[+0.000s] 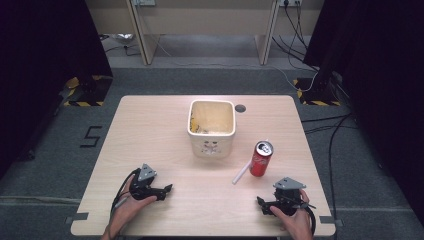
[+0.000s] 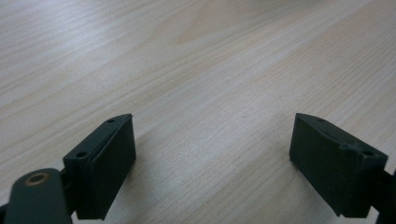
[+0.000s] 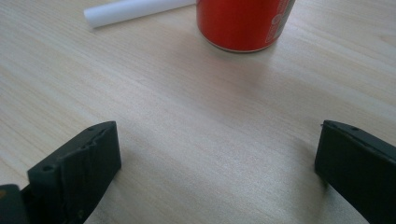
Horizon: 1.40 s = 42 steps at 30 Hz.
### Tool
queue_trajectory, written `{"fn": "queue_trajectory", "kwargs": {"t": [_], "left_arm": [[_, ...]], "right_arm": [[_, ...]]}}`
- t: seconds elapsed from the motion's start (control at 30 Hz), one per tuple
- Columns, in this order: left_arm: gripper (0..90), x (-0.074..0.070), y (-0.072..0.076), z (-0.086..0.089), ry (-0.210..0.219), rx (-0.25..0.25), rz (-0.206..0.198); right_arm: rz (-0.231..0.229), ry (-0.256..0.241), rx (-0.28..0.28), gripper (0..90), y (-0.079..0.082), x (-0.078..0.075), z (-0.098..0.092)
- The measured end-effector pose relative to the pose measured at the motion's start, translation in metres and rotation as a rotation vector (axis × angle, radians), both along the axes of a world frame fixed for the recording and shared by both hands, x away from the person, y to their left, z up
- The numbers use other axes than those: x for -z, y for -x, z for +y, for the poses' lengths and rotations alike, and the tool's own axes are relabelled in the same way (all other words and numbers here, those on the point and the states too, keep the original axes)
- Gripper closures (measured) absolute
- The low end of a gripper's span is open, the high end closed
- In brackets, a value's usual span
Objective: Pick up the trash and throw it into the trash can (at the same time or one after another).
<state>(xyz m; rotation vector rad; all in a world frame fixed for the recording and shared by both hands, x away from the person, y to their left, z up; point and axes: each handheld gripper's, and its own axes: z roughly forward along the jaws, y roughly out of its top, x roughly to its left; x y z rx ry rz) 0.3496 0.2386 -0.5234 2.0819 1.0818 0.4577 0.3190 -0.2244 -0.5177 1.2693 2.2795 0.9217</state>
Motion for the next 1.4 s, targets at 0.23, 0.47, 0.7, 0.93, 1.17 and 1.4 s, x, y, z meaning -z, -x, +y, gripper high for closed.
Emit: {"fn": "queue_trajectory", "kwargs": {"t": [0.23, 0.47, 0.7, 0.93, 1.17, 1.4], "left_arm": [[13.4, 0.0, 0.0, 0.0, 0.0, 0.0, 0.0], [13.4, 0.0, 0.0, 0.0, 0.0, 0.0, 0.0], [13.5, 0.0, 0.0, 0.0, 0.0, 0.0, 0.0], [13.4, 0.0, 0.0, 0.0, 0.0, 0.001, 0.0], [13.3, 0.0, 0.0, 0.0, 0.0, 0.001, 0.0], [13.3, 0.0, 0.0, 0.0, 0.0, 0.001, 0.0]], "right_arm": [[-0.015, -0.013, 0.014, 9.0, 0.001, -0.001, -0.004], [-0.034, -0.015, 0.037, 15.1, 0.001, -0.003, -0.008], [-0.068, -0.018, 0.043, 15.1, 0.003, -0.014, -0.008], [-0.117, -0.011, 0.051, 15.0, 0.002, -0.028, -0.006], [-0.147, -0.02, 0.044, 15.1, 0.001, -0.037, -0.002], [-0.186, -0.042, 0.033, 15.1, -0.005, -0.047, 0.002]]}}
